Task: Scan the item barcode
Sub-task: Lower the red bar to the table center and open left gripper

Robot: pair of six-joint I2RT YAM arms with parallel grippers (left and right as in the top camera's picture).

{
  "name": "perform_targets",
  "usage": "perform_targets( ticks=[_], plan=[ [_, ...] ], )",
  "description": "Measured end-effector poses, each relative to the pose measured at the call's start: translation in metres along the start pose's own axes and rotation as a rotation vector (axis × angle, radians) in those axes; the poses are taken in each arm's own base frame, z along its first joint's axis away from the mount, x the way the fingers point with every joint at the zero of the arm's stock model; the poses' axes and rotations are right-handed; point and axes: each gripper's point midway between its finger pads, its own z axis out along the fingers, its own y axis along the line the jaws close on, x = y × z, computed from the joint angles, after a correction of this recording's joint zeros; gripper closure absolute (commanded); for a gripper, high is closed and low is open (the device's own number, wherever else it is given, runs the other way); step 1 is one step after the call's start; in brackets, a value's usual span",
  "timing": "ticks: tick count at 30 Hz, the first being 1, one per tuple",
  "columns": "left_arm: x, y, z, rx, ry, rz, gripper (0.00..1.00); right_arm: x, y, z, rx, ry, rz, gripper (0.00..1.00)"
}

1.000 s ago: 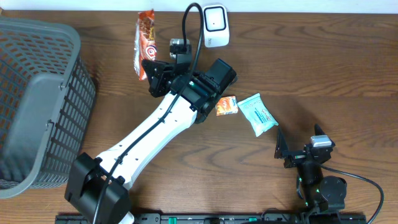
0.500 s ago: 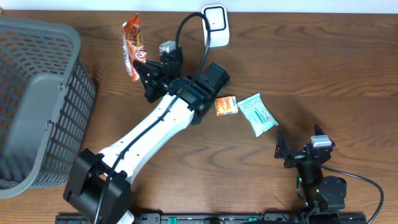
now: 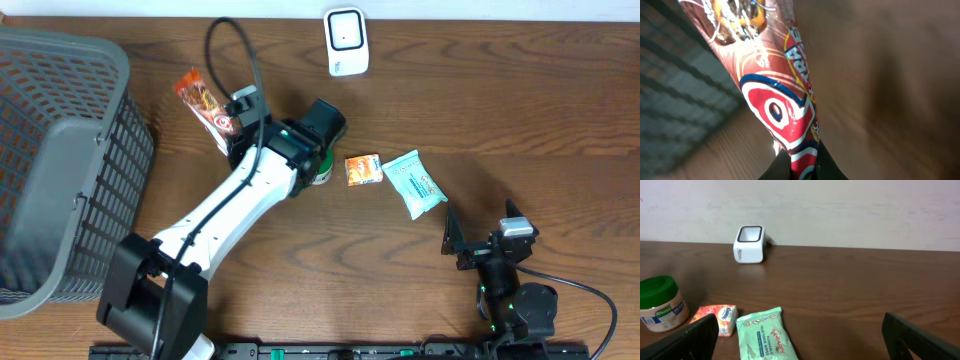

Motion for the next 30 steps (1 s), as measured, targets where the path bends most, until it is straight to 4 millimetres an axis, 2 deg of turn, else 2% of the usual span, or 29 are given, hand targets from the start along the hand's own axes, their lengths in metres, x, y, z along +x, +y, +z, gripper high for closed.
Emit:
perform_targets(
  ticks=[4,9,12,17,19,23,27,30],
  plan=[
    [0.032,-0.016,0.0,0.102,0.206,-0.03,0.93,0.0,0.0,0.0,0.0,0.0,0.0,0.01],
    [0.077,-0.035,-0.013,0.219,0.443,-0.005,0.93,0.0,0.0,0.0,0.0,0.0,0.0,0.01],
    [0.104,-0.045,-0.025,0.295,0.597,0.033,0.93,0.0,0.0,0.0,0.0,0.0,0.0,0.01],
    [0.14,-0.056,-0.06,0.449,0.851,0.126,0.92,0.0,0.0,0.0,0.0,0.0,0.0,0.01],
    [0.149,-0.059,-0.075,0.516,0.938,0.154,0.93,0.0,0.0,0.0,0.0,0.0,0.0,0.01],
    [0.162,-0.072,-0.12,0.74,1.134,0.211,0.92,0.0,0.0,0.0,0.0,0.0,0.0,0.01],
    [0.163,-0.08,-0.164,0.973,1.288,0.254,0.92,0.0,0.0,0.0,0.0,0.0,0.0,0.01],
    [0.156,-0.087,-0.189,1.153,1.335,0.282,0.92,0.0,0.0,0.0,0.0,0.0,0.0,0.01]
  ],
)
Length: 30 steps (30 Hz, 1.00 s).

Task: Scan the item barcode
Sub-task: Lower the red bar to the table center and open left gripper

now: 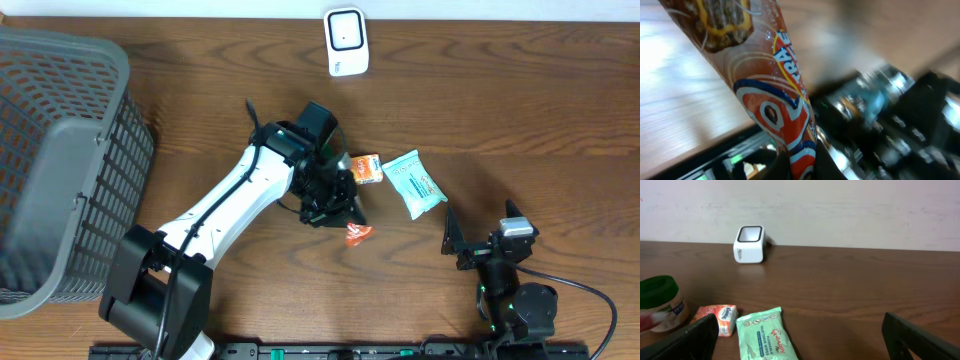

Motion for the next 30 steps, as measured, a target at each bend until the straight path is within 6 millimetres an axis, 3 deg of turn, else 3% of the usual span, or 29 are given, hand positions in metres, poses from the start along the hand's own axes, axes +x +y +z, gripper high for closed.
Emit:
perform_targets(
  ticks=[8,15,23,30],
  plan=[
    [0.009,-0.046,-0.006,0.248,0.067,0.28,0.93,0.0,0.0,0.0,0.0,0.0,0.0,0.01],
    [0.01,-0.053,-0.003,0.349,0.039,0.594,0.93,0.0,0.0,0.0,0.0,0.0,0.0,0.01],
    [0.008,-0.022,0.023,0.46,0.041,0.71,0.92,0.0,0.0,0.0,0.0,-0.001,0.0,0.01],
    [0.003,0.003,0.023,0.534,0.068,0.634,0.92,0.0,0.0,0.0,0.0,0.0,0.0,0.01]
  ],
)
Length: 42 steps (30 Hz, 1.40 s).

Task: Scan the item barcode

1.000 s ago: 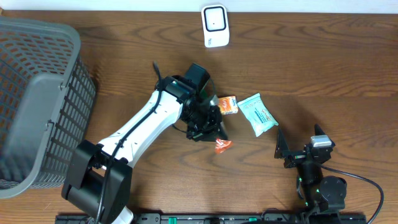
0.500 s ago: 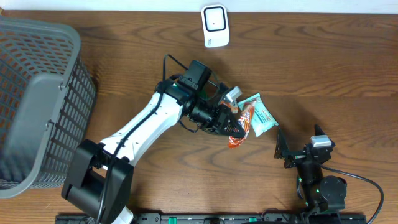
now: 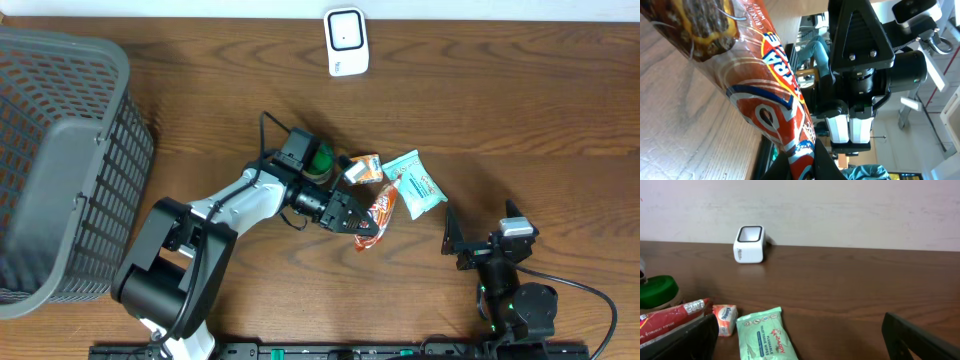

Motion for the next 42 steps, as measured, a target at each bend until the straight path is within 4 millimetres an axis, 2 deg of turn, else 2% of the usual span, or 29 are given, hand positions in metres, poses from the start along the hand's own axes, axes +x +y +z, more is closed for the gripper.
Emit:
perform_targets(
  ticks=[5,15,21,23,25,30,31,32,36,37,42],
  plan=[
    [0.006,0.008,-0.003,0.008,-0.005,0.003,0.92,0.0,0.0,0.0,0.0,0.0,0.0,0.01],
    [0.036,0.053,0.004,-0.018,0.023,-0.13,0.92,0.0,0.0,0.0,0.0,0.0,0.0,0.01],
    [0.034,0.054,0.005,0.017,0.021,-0.099,0.91,0.0,0.0,0.0,0.0,0.0,0.0,0.01],
    [0.034,0.053,0.005,0.028,0.02,-0.095,0.85,0.0,0.0,0.0,0.0,0.0,0.0,0.01],
    [0.034,0.052,0.005,0.032,0.02,-0.09,0.83,0.0,0.0,0.0,0.0,0.0,0.0,0.01],
    [0.033,0.052,0.005,0.036,0.02,-0.1,0.66,0.0,0.0,0.0,0.0,0.0,0.0,0.01],
    [0.034,0.051,0.005,0.037,0.02,-0.108,0.61,0.0,0.0,0.0,0.0,0.0,0.0,0.01],
    [0.033,0.051,0.005,0.038,0.02,-0.115,0.46,0.0,0.0,0.0,0.0,0.0,0.0,0.01],
    [0.033,0.051,0.005,0.042,0.02,-0.133,0.36,0.0,0.0,0.0,0.0,0.0,0.0,0.01],
    [0.033,0.05,0.005,0.043,0.019,-0.135,0.22,0.0,0.0,0.0,0.0,0.0,0.0,0.01],
    [0.033,0.051,0.004,0.035,0.019,-0.153,0.2,0.0,0.0,0.0,0.0,0.0,0.0,0.01]
  ],
)
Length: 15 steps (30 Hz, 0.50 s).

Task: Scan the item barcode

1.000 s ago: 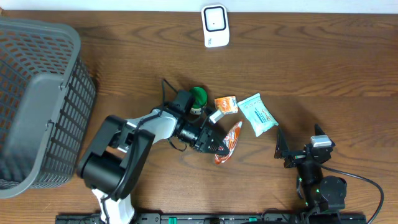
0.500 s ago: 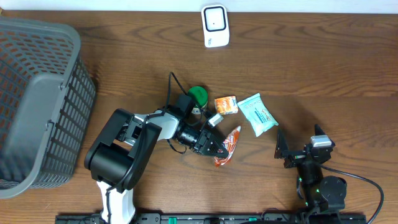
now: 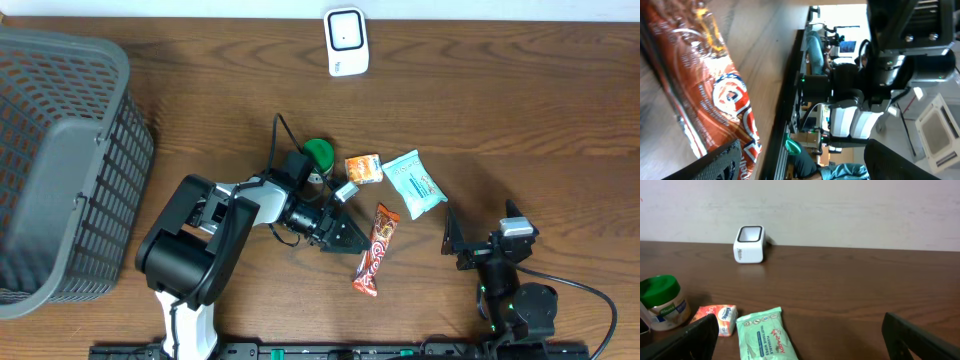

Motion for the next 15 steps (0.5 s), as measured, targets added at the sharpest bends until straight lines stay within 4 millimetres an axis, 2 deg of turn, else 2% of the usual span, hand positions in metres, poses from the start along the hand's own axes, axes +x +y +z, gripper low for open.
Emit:
perform_targets(
  ticks=[3,6,10,11,15],
  plan=[
    [-0.002,0.0,-0.001,-0.044,-0.01,-0.02,0.2,0.0,0.0,0.0,0.0,0.0,0.0,0.01],
    [-0.008,-0.009,-0.005,-0.113,-0.036,-0.009,0.19,0.0,0.0,0.0,0.0,0.0,0.0,0.01],
    [-0.019,-0.039,-0.013,-0.251,-0.113,0.091,0.16,0.0,0.0,0.0,0.0,0.0,0.0,0.01],
    [-0.021,-0.046,-0.016,-0.292,-0.138,0.112,0.04,0.0,0.0,0.0,0.0,0.0,0.0,0.01],
    [-0.03,-0.064,-0.041,-0.565,-0.321,0.147,0.02,0.0,0.0,0.0,0.0,0.0,0.0,0.01]
  ],
)
